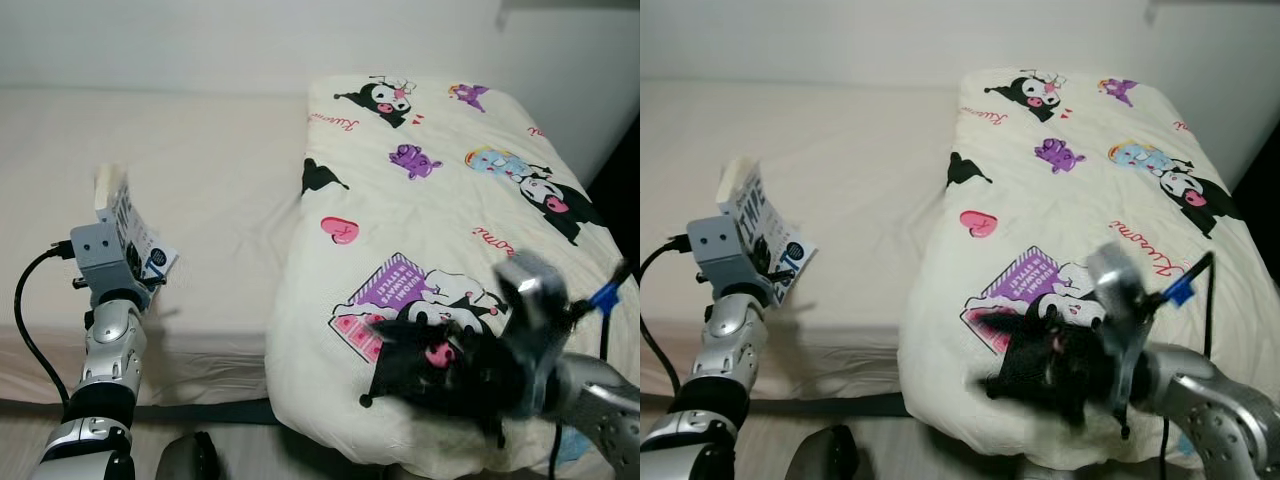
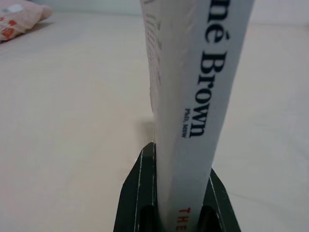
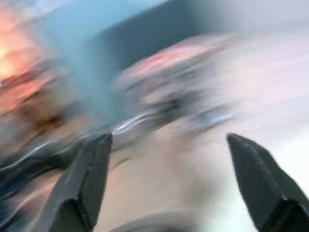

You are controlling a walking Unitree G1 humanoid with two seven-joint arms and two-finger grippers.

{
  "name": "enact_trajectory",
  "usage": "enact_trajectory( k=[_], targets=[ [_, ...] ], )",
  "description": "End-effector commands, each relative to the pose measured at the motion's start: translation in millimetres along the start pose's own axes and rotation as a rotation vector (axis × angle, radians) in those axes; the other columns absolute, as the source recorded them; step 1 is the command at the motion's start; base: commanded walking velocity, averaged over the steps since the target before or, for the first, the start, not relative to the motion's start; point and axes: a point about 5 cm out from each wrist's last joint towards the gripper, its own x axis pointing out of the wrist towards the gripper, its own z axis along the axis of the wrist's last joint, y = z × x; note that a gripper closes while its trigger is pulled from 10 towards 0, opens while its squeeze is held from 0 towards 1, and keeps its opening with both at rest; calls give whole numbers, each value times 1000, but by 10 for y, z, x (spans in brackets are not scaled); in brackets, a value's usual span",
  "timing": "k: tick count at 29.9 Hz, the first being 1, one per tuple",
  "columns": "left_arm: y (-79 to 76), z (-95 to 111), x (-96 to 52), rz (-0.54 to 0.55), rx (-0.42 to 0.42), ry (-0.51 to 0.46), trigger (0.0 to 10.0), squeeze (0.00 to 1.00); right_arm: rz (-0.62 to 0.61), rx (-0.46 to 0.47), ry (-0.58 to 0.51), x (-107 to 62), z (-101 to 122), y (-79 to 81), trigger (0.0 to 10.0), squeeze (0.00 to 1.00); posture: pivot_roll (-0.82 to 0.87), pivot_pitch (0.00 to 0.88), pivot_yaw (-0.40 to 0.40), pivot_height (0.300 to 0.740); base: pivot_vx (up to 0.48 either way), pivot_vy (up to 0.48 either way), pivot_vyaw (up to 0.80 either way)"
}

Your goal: Clean up the room

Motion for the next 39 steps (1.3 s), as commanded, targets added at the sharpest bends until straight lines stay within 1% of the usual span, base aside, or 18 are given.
enact_trajectory(
  k=[1, 2, 4, 5, 6, 9, 12, 13, 14, 15, 18, 21, 23, 29, 32, 35, 37, 39],
  targets=[
    [16, 32, 13, -6, 16, -15, 10000, 0, -236, 1, 38, -165, -105, -246, 10000, 0, -105, 146, 47, 320, 0, 0, 0],
    [7, 32, 13, -10, 15, -16, 10000, 0, -361, -12, 71, -212, -161, -377, 10000, 0, -106, 146, 48, 320, 0, 0, 0],
    [-39, 42, 14, -31, -2, -24, 10000, 0, -716, -52, 237, -449, -398, -681, 10000, 0, -110, 145, 52, 320, 0, 0, 0],
    [-39, 42, 14, -31, -2, -24, 10000, 0, -716, -52, 237, -449, -398, -681, 10000, 0, -110, 145, 52, 320, 0, 0, 0],
    [-96, 61, 15, -64, -33, -38, 10000, 0, -919, -54, 309, -655, -538, -815, 10000, 0, -109, 148, 54, 320, 0, 0, 0],
    [-184, 104, 12, -129, -90, -65, 10000, 0, -968, -46, 297, -705, -584, -833, 10000, 0, -107, 151, 55, 320, 0, 0, 0],
    [-273, 153, -2, -203, -145, -98, 10000, 0, -932, -45, 244, -631, -573, -799, 10000, 0, -105, 150, 53, 320, 0, 0, 0],
    [-306, 172, -10, -232, -160, -110, 10000, 0, -913, -48, 209, -574, -561, -789, 10000, 0, -105, 150, 53, 320, 0, 0, 0],
    [-378, 220, -27, -309, -232, -135, 10000, 0, -837, -51, 132, -408, -512, -733, 10000, 0, -107, 147, 55, 320, 0, 0, 0],
    [-378, 220, -27, -309, -232, -135, 10000, 0, -837, -51, 132, -408, -512, -733, 10000, 0, -107, 147, 55, 320, 0, 0, 0],
    [-443, 321, -39, -403, -380, -176, 10000, 0, -694, 15, -34, -189, -363, -619, 10000, 0, -105, 149, 52, 325, 0, 0, 0],
    [-430, 494, -16, -471, -567, -242, 10000, 0, -605, 38, -136, -30, -221, -546, 10000, 0, -100, 147, 47, 340, 0, 0, 0],
    [-414, 598, -1, -522, -652, -283, 10000, 0, -577, 32, -166, 43, -170, -518, 10000, 0, -98, 146, 43, 350, 0, 0, 0],
    [-406, 678, 19, -574, -692, -299, 10000, 0, -552, 36, -195, 120, -145, -507, 10000, 0, -94, 141, 39, 370, 0, 0, 0],
    [-463, 567, 57, -543, -686, -187, 10000, 0, -543, 49, -202, 174, -169, -504, 10000, 0, -92, 139, 38, 385, 0, 0, 0],
    [-508, 520, 34, -559, -683, -154, 10000, 0, -542, 57, -205, 192, -180, -501, 10000, 0, -90, 137, 36, 395, 0, 0, 0],
    [-598, 462, 12, -580, -685, -83, 10000, 0, -527, 73, -215, 224, -185, -481, 10000, 0, -89, 136, 36, 404, -454, 0, 0],
    [-670, 459, -21, -596, -694, -74, 10000, 0, -492, 84, -230, 273, -174, -441, 10000, 0, -84, 131, 35, 414, -480, 0, 0]
  ],
)
